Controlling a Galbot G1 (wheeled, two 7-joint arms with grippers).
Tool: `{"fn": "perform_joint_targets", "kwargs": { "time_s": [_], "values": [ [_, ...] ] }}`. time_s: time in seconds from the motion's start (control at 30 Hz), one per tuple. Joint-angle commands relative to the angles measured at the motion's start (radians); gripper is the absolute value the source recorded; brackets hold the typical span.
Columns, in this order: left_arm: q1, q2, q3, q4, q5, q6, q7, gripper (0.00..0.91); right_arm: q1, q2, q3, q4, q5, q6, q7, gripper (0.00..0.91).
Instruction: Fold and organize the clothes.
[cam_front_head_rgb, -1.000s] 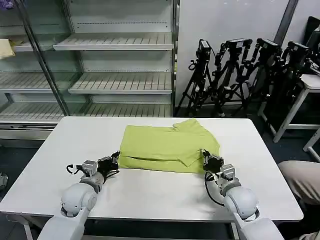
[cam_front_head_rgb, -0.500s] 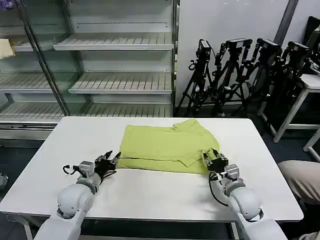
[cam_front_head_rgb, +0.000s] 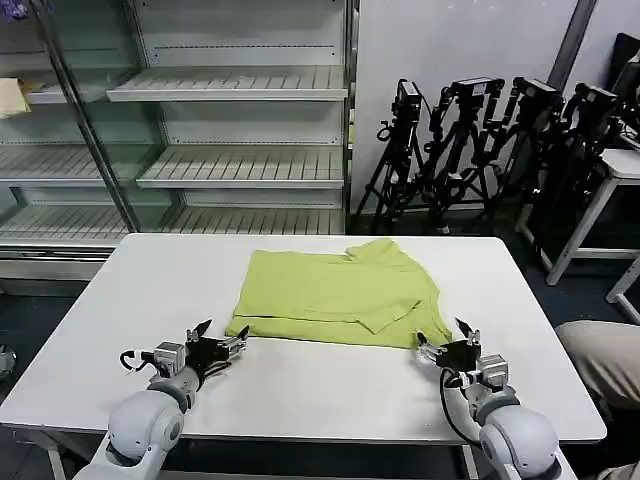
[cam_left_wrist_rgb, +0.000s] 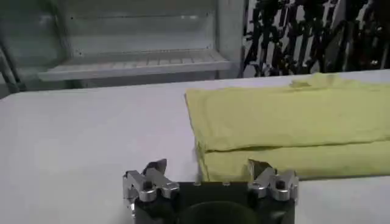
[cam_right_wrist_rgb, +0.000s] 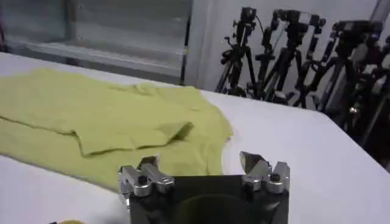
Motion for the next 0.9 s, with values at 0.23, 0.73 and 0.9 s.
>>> {"fn": "perform_joint_targets", "kwargs": {
  "time_s": [0.23,0.73,0.9],
  "values": [
    [0.017,-0.004,0.004,0.002,-0.009,0.008,0.002,0.020,-0.055,-0.004,0.029,0.020,0.093,-0.055,0.007,0.000],
    [0.025,-0.019,0.011,-0.004,0.009,0.008,0.013,0.020,-0.060,-0.010,0.017,0.032,0.079,-0.036,0.000,0.000],
    [0.132,-0.015,-0.027,-0.087,0.018,0.007,0.013,0.010,-0.150,-0.016,0.031,0.110,0.045,-0.023,-0.005,0.000]
  ]
}}
